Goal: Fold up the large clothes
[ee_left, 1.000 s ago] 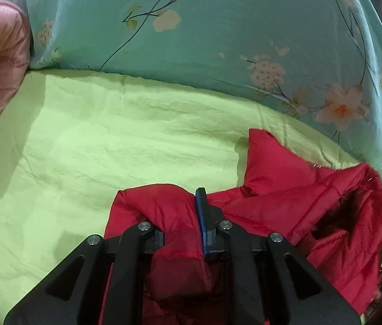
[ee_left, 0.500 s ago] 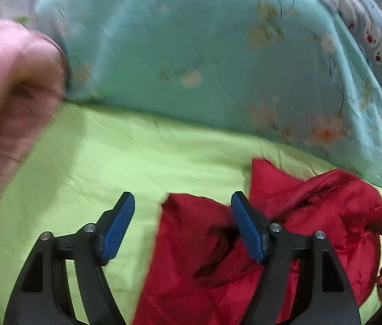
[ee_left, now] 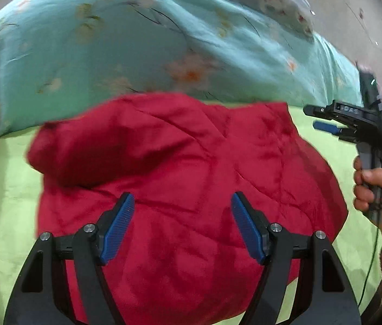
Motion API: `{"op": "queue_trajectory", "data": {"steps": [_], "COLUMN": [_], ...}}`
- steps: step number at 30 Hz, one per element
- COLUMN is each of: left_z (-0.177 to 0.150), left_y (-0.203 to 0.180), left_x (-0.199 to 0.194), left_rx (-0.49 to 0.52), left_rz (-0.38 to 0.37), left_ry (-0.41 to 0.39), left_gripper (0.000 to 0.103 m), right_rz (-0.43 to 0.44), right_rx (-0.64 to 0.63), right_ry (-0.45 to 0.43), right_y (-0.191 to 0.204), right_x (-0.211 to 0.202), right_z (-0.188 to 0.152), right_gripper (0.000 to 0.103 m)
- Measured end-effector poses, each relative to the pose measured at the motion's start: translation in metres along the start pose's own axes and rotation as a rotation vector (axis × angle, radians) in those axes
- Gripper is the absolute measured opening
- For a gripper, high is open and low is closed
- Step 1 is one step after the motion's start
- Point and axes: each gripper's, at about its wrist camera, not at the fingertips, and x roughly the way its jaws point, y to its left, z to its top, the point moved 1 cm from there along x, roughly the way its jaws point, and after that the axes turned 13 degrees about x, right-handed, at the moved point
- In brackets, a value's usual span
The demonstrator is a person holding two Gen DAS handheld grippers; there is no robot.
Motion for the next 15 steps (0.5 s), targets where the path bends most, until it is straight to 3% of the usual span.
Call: {"op": "queue_trajectory", "data": {"steps": [5, 9, 12, 15], "left_z": [-0.007, -0.010, -0.013, -0.009], "left_y": [-0.002, 0.012, 0.024, 0.039], "left_x": [0.020, 0.041, 0.057, 0.070], "left_rx": [-0.017, -0.008, -0.012, -0.048], "left_rz": [0.016, 0.042, 0.070, 0.091], "left_ry": [0.033, 0.084, 0.115, 0.130], "left_gripper": [0.074, 0.076, 0.083, 0.083], "right_rz": [-0.017, -0.093, -0.157, -0.198], "right_rx": [-0.268, -0.459, -0.522, -0.510], "right_ry": [0.080, 0.115, 0.111, 0.113], "right_y": [0.040, 0.054, 0.054, 0.054], "right_x": [0.003, 0.023, 0.044, 0.059], "right_z": [-0.066, -0.106, -0.114, -0.104], "right_gripper": [0.066, 0.066, 0.066, 0.066]}}
